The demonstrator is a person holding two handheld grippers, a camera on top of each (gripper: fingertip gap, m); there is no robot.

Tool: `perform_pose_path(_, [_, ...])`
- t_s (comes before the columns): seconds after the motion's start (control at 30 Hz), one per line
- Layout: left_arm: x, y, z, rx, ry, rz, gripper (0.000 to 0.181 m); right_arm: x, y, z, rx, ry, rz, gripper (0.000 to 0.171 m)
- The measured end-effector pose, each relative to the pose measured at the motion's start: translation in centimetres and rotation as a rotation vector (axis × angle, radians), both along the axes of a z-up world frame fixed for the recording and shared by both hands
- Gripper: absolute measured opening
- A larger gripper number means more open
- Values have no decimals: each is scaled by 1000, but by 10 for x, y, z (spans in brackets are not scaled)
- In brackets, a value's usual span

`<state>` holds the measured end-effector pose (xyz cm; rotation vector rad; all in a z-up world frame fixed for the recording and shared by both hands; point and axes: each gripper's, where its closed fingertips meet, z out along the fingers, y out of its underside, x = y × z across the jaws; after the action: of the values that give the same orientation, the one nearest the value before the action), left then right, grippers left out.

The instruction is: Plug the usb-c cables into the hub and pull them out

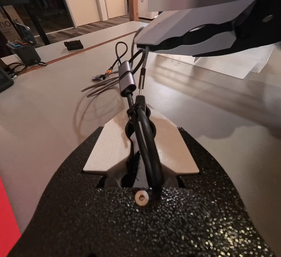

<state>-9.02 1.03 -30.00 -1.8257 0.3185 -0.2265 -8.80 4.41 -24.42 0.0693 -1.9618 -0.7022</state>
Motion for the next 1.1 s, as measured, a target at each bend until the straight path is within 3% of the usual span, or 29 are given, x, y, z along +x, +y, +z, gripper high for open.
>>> perform_pose_path(0.03, [0,0,0,-1,-1,1,7,0,-1,0,5,-4,8,0])
perform_pose_path(0.3, [2,0,-2,-6,15,-9,6,3,-1,-6,32,-52,30,0])
perform_pose_path(0.57, [5,0,-7,-22,52,-23,6,6,-6,-19,-75,-113,16,0])
perform_pose_path(1.1, [-2,-2,-8,-33,66,8,5,3,-22,-22,-114,-71,17,0])
